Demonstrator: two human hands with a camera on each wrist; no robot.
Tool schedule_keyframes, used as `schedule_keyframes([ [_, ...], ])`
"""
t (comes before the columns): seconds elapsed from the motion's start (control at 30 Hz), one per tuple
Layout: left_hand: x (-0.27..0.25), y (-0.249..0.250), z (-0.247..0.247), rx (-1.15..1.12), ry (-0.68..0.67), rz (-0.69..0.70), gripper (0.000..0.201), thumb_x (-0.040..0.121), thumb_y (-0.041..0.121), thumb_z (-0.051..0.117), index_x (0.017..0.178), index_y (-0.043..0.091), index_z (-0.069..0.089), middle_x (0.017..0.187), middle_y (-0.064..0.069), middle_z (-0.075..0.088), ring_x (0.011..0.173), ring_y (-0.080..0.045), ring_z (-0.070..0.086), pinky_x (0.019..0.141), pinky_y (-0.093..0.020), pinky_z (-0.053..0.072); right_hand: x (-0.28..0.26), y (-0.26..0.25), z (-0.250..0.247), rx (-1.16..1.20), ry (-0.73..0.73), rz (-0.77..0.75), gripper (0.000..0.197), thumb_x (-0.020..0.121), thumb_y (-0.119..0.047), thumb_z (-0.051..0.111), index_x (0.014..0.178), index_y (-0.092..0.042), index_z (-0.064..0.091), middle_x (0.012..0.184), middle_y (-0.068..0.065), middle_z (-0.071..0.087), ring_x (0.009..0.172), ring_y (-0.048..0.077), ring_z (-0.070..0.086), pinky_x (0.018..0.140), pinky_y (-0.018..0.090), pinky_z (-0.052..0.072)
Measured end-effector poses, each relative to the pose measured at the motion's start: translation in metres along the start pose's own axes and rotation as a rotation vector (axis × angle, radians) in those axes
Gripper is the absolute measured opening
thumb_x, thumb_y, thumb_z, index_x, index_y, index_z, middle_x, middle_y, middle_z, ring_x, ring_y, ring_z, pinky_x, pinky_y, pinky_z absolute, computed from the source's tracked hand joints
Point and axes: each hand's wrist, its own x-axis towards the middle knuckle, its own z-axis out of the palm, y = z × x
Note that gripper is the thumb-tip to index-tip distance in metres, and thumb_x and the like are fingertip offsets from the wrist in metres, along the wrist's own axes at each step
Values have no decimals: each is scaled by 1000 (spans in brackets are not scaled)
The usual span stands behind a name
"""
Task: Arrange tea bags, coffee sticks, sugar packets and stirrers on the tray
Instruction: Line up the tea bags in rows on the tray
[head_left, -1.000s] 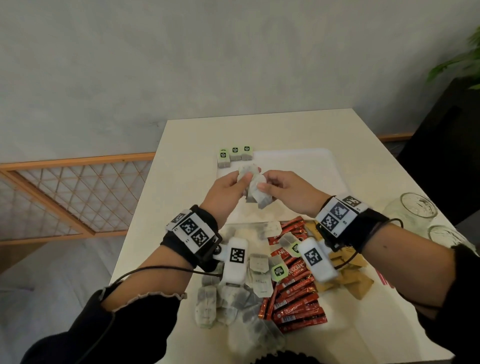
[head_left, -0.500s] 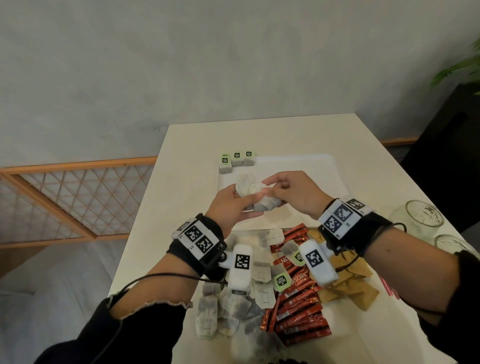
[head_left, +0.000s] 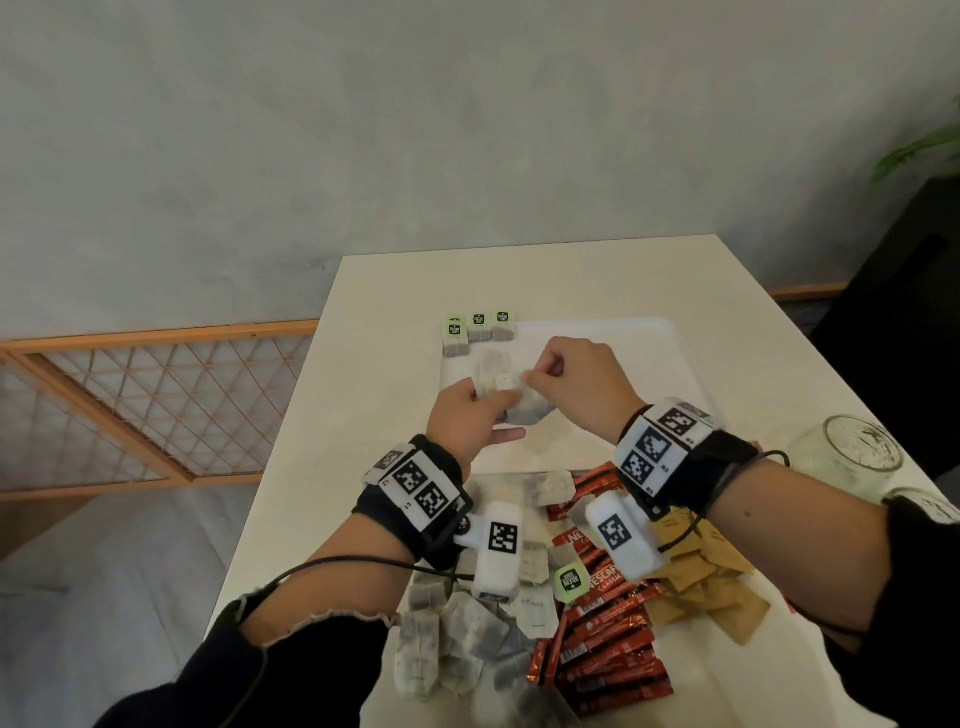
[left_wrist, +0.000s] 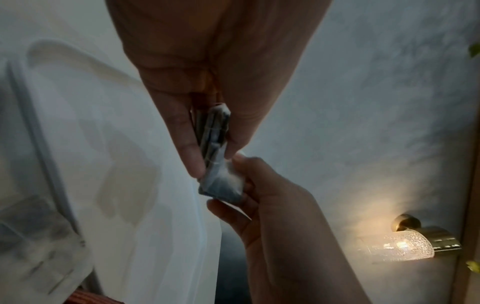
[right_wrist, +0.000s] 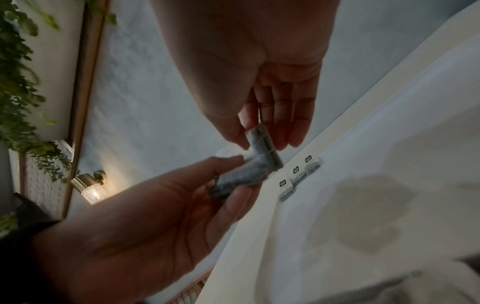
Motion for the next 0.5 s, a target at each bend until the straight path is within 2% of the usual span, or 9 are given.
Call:
schedule_keyframes([
  [0.07,1,1,3,16,-27,28,23,91,11,65,110,-3,66,102,-21,72,87,-25,72,71,-31,61,1,-3,5,13,-4,-22,23,88,-30,64,70,-15,65,64,-8,63,65,11,59,62,25,45],
  [0.17,5,5,3,-14,-31,51,20,94,20,65,101,2,69,92,-12,74,79,-17,72,72,-30,61,6,-4,8,69,-10,-38,38,95,-36,53,71,-13,71,65,3,69,61,20,64,67,34,53],
  [0.27,13,8,-3,3,-29,55,16,92,18,67,101,5,70,92,-11,75,81,-18,72,71,-30,61,14,-4,11,104,-60,-55,42,98,-35,46,74,-14,73,69,8,71,65,25,66,71,42,55],
  [0.4,29,11,-13,38,-25,-19,18,88,7,67,105,4,69,95,-19,73,79,-23,71,67,-28,60,27,-2,12,76,-145,-82,30,94,-30,54,79,-16,75,75,2,73,68,20,66,73,38,55],
  [0.5,43,12,-19,27,-23,-66,24,89,2,64,113,2,65,100,-22,70,79,-25,70,66,-28,60,44,3,15,2,-152,-110,13,92,-30,60,99,-24,70,91,-9,68,68,3,57,75,29,49],
])
